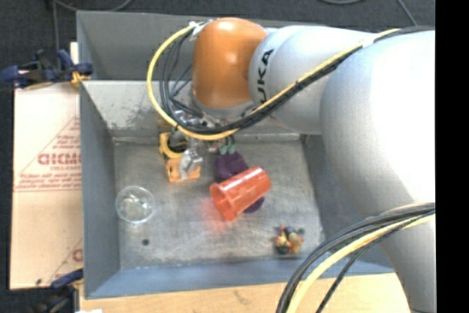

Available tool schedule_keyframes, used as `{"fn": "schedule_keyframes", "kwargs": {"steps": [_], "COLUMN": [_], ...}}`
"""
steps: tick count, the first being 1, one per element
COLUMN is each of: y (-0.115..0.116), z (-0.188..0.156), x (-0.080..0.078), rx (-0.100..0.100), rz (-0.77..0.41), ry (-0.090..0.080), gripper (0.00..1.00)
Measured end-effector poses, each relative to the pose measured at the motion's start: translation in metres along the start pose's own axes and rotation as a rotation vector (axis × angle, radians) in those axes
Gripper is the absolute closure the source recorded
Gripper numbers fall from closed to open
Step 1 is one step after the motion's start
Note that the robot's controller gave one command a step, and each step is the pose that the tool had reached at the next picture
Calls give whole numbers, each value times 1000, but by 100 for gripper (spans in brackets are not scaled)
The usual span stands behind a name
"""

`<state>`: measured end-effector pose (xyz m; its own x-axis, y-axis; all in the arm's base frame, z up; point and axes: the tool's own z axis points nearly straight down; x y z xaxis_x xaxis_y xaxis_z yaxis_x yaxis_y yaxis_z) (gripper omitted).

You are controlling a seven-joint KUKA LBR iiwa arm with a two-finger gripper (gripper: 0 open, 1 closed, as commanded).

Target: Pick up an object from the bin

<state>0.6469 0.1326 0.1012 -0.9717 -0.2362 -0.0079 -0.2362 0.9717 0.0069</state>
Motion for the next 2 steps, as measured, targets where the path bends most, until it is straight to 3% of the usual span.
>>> {"fn": "schedule_keyframes", "kwargs": {"steps": [2], "y": [0], "z": [0], "x": [0], "rx": [0], "rz": [0], "ry": [0], "gripper": [100]}}
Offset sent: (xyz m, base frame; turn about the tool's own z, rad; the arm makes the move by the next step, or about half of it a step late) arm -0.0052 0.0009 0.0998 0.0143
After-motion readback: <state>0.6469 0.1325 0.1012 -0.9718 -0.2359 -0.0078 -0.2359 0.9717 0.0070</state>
